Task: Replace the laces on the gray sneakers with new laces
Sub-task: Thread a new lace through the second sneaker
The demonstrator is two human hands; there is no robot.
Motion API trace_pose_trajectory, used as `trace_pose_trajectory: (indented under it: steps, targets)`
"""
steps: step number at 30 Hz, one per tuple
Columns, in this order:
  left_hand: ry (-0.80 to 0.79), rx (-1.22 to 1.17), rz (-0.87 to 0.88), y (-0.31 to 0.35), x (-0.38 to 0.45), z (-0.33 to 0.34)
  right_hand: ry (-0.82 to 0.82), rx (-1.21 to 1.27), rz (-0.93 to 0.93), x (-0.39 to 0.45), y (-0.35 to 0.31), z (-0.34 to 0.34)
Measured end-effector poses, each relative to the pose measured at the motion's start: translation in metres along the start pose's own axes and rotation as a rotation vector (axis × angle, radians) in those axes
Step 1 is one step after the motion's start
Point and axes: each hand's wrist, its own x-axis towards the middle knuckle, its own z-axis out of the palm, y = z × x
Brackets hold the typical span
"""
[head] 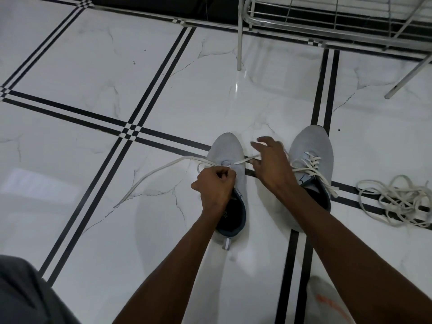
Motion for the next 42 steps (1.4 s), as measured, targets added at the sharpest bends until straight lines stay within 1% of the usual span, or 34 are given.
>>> trace_pose_trajectory:
  steps: [2,4,6,9,10,12,14,16,17,18,19,22,23,24,26,29,32,34,37,38,39,40,42]
  targets:
    - [-0.005,-0.010,0.010,0.000,0.001,0.000,-0.037,0.046,-0.132,-0.003,-0.022,-0.003]
    - [-0.014,-0.003,0.007,-0.002,0.003,0.001,-0.077,0.028,-0.173,-0.004,-0.028,0.000]
    - [-0.016,-0.012,0.027,-0.003,0.004,0.002,-0.058,-0.001,-0.155,-0.005,-0.023,0.003]
    - [-0.015,0.015,0.050,-0.005,0.003,0.003,0.002,0.004,0.014,-0.003,-0.012,0.001]
    - [-0.017,0.017,0.053,-0.005,0.003,0.002,0.013,0.023,0.043,-0.003,-0.009,0.001]
    - [-0.023,-0.009,0.089,-0.005,0.002,-0.001,0.001,0.075,0.024,-0.004,-0.007,0.003]
    - [0.037,-0.093,0.141,-0.005,0.003,-0.006,0.023,0.163,-0.019,-0.007,-0.009,0.005]
    - [0.194,-0.156,0.175,-0.007,0.009,-0.015,0.045,0.255,-0.039,-0.008,-0.014,0.008]
    - [0.267,-0.146,0.194,-0.013,0.017,-0.019,0.036,0.280,-0.051,-0.008,-0.017,0.008]
    - [0.296,-0.107,0.215,-0.020,0.027,-0.023,0.019,0.285,-0.070,-0.006,-0.019,0.008]
    - [0.261,-0.068,0.228,-0.029,0.037,-0.027,-0.006,0.273,-0.085,-0.005,-0.020,0.009]
    - [-0.026,-0.083,0.243,-0.049,0.055,-0.033,-0.040,0.241,-0.113,-0.004,-0.022,0.010]
    - [-0.097,-0.100,0.243,-0.051,0.055,-0.034,-0.034,0.240,-0.119,-0.004,-0.022,0.010]
    - [-0.133,-0.104,0.238,-0.051,0.055,-0.033,-0.026,0.247,-0.126,-0.005,-0.022,0.010]
    - [-0.111,-0.116,0.237,-0.053,0.053,-0.031,-0.008,0.272,-0.123,-0.005,-0.021,0.010]
    - [-0.010,-0.097,0.262,-0.053,0.053,-0.029,-0.008,0.277,-0.116,-0.007,-0.026,0.011]
    - [-0.014,-0.036,0.285,-0.050,0.052,-0.027,-0.013,0.269,-0.117,-0.007,-0.028,0.014]
    - [0.018,-0.077,0.198,-0.049,0.050,-0.025,-0.002,0.299,-0.083,-0.007,-0.027,0.013]
    - [0.133,-0.191,-0.048,-0.050,0.044,-0.024,0.046,0.372,0.034,-0.005,-0.025,0.012]
    - [0.155,-0.218,-0.084,-0.051,0.042,-0.024,0.044,0.386,0.054,-0.006,-0.025,0.012]
    - [0.161,-0.224,-0.068,-0.052,0.039,-0.024,0.039,0.388,0.054,-0.006,-0.026,0.010]
    - [0.156,-0.208,-0.007,-0.053,0.037,-0.025,0.030,0.387,0.034,-0.005,-0.026,0.009]
    - [0.123,-0.122,0.159,-0.055,0.037,-0.028,0.002,0.385,-0.021,-0.004,-0.023,0.007]
